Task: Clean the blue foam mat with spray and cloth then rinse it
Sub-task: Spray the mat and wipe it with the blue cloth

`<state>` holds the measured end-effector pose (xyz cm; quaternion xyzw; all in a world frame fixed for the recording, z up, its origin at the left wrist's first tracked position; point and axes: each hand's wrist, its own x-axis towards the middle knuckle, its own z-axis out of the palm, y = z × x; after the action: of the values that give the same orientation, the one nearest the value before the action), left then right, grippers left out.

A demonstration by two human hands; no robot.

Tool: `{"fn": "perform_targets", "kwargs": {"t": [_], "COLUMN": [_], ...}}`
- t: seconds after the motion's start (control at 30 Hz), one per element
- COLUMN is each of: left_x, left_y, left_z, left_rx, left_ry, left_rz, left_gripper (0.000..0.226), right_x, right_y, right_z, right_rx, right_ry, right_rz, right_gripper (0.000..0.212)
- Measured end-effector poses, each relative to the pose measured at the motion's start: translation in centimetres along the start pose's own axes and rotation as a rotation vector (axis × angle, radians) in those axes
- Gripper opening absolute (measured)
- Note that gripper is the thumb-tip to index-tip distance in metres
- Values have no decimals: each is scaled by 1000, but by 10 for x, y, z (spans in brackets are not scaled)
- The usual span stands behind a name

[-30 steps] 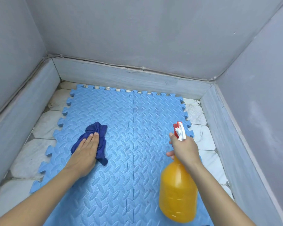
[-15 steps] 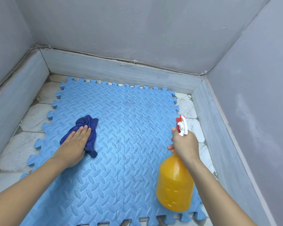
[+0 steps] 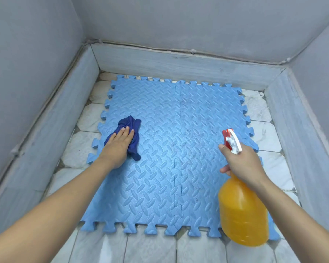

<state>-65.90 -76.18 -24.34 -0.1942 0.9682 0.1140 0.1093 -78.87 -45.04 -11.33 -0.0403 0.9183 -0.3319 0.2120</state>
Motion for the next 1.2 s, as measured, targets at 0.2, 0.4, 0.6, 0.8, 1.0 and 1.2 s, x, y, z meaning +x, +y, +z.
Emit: {"fn": "perform_targets", "kwargs": {"t": [0.2, 0.4, 0.6, 0.8, 1.0, 1.2], "left_x": [-9, 0, -5, -7, -9, -12], "left_y": [-20, -24, -43, -35, -33, -32], "left_z": [2, -27, -31, -19, -19, -12], "left_rx": [-339, -931, -965, -637, -571, -474], "left_ry": [173, 352, 262, 164, 166, 140], "left_rz": [-27, -349, -345, -213, -226, -108], "left_gripper": [71, 56, 59, 60, 60, 58], "right_x": [-11, -33, -58, -71, -73, -66], "right_y": [-6, -9, -4, 1, 1, 1], "right_z": [21, 48, 71, 77, 70, 63], "right_rx": [-164, -379, -538, -566, -502, -379], "right_ry": [-98, -291, -527, -674, -637, -504], "right_rz": [-107, -293, -409, -516, -505, -415], "right_gripper": [33, 22, 27, 26, 27, 26]}}
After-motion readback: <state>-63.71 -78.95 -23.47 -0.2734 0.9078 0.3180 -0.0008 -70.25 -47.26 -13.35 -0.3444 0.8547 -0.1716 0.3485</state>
